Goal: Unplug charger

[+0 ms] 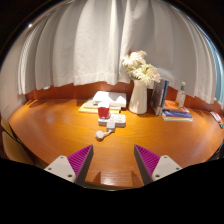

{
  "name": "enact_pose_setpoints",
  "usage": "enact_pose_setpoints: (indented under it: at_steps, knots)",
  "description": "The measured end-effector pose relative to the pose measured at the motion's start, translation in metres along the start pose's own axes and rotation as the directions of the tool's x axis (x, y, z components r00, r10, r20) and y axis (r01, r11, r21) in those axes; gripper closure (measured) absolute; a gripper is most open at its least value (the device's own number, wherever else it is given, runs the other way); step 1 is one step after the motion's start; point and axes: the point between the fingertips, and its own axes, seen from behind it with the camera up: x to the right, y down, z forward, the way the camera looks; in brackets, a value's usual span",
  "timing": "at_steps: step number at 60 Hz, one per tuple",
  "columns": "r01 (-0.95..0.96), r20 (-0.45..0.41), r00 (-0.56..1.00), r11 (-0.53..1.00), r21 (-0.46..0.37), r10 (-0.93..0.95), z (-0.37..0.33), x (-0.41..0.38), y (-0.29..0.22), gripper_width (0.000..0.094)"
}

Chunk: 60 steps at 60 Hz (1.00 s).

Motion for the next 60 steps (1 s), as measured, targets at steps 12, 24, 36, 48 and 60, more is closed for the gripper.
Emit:
enact_pose_setpoints:
  at_steps: [12, 24, 36, 48, 60]
  knots:
    - [-0.025, 0.015, 1.000, 1.000, -0.014, 0.025, 0.120, -0.052, -0.043, 0.0096]
    - [-0.046, -0.066, 0.997, 0.999, 0.002, 0.046, 0.238, -0.085, -0.080, 0.0098]
    - [-0.037, -0.151, 0.988, 0.999, -0.001, 0.037, 0.307, -0.068, -0.095, 0.0266]
    - [-0.111, -0.119, 0.988, 0.991, -0.071, 0.102, 0.312, -0.068, -0.098, 0.0560]
    - [-0.082, -0.131, 0.982, 0.938, 0.336, 0.133, 0.219, -0.032, -0.269, 0.0560]
